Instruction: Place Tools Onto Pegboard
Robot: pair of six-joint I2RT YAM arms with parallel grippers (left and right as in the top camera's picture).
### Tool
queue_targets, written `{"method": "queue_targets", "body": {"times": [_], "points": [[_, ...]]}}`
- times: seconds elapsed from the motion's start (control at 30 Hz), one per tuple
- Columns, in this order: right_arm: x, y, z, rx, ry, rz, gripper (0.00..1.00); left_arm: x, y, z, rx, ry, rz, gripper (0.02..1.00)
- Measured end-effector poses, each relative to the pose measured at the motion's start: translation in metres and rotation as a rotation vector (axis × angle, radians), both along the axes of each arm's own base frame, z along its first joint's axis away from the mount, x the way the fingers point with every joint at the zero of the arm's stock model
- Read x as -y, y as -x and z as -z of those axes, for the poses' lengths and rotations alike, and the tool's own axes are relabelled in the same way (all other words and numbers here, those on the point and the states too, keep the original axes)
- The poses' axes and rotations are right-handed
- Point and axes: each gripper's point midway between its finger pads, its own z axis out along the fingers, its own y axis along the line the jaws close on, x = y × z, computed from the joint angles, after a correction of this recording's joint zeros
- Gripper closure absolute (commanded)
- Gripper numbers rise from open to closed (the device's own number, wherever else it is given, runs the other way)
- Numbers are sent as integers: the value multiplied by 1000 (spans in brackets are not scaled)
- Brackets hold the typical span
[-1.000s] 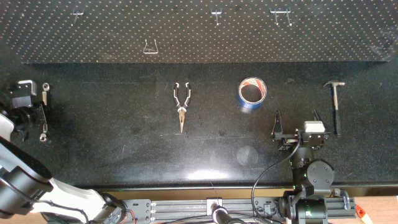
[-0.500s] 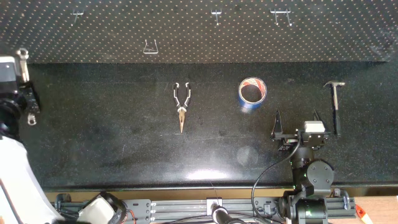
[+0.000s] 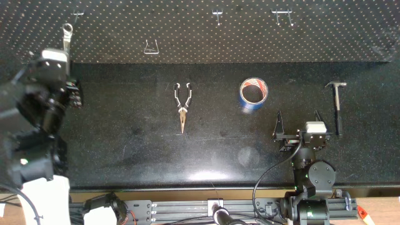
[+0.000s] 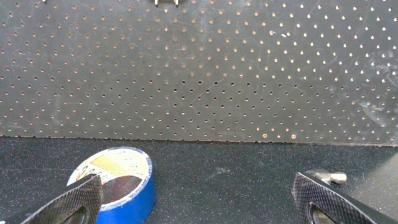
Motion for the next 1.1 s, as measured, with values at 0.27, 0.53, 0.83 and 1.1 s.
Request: {"method": "queue_targets", "body": {"times": [0.27, 0.53, 0.83, 1.1], "points": [[0, 0, 0, 0, 0, 0, 20, -12, 0, 79, -41, -14, -75, 989], [0, 0, 0, 0, 0, 0, 20, -23, -18, 85, -19, 69, -143, 991], [0, 0, 0, 0, 0, 0, 20, -24, -22, 70, 46, 125, -164, 989], [0, 0, 0, 0, 0, 0, 20, -19, -25, 64, 73, 133, -130, 989]]}}
